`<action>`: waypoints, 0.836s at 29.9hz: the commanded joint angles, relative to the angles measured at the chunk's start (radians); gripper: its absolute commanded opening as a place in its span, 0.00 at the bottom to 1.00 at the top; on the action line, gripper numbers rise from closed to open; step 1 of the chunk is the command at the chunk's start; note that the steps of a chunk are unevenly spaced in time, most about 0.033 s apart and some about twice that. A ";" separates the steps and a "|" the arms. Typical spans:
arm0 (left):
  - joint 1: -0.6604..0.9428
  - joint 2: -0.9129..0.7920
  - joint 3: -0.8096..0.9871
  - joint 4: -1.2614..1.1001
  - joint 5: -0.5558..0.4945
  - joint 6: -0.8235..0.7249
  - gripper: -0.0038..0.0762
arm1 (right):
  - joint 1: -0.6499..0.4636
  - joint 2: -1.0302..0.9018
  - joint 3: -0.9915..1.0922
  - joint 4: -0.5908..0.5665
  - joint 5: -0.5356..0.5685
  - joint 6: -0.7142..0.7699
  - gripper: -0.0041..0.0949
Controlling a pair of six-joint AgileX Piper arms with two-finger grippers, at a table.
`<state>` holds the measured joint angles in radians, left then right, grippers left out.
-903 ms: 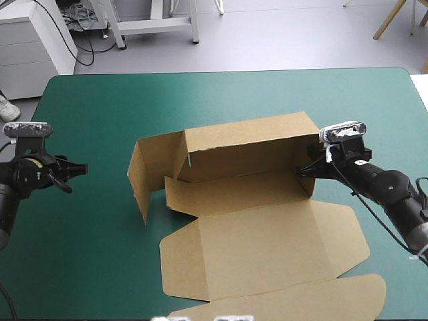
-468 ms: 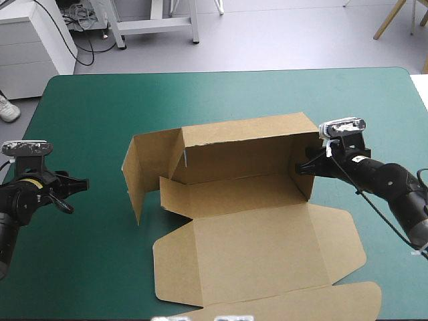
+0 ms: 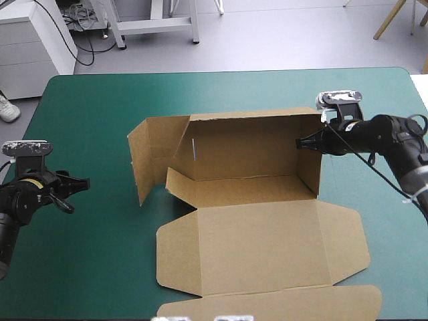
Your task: Fold the box
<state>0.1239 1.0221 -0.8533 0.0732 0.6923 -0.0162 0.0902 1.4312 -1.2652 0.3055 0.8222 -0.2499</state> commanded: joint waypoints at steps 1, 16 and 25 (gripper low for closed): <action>0.001 -0.019 -0.028 -0.006 -0.060 -0.003 0.44 | -0.001 0.053 -0.109 0.013 0.122 0.024 0.03; 0.001 -0.019 -0.028 -0.021 -0.063 0.024 0.44 | -0.001 0.251 -0.313 0.015 0.163 0.012 0.20; 0.001 -0.019 -0.028 -0.024 -0.063 0.024 0.44 | -0.001 0.204 -0.377 0.019 0.163 0.013 0.76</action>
<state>0.1239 1.0221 -0.8533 0.0606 0.6859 0.0105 0.0905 1.7124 -1.5811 0.3095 1.0043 -0.2301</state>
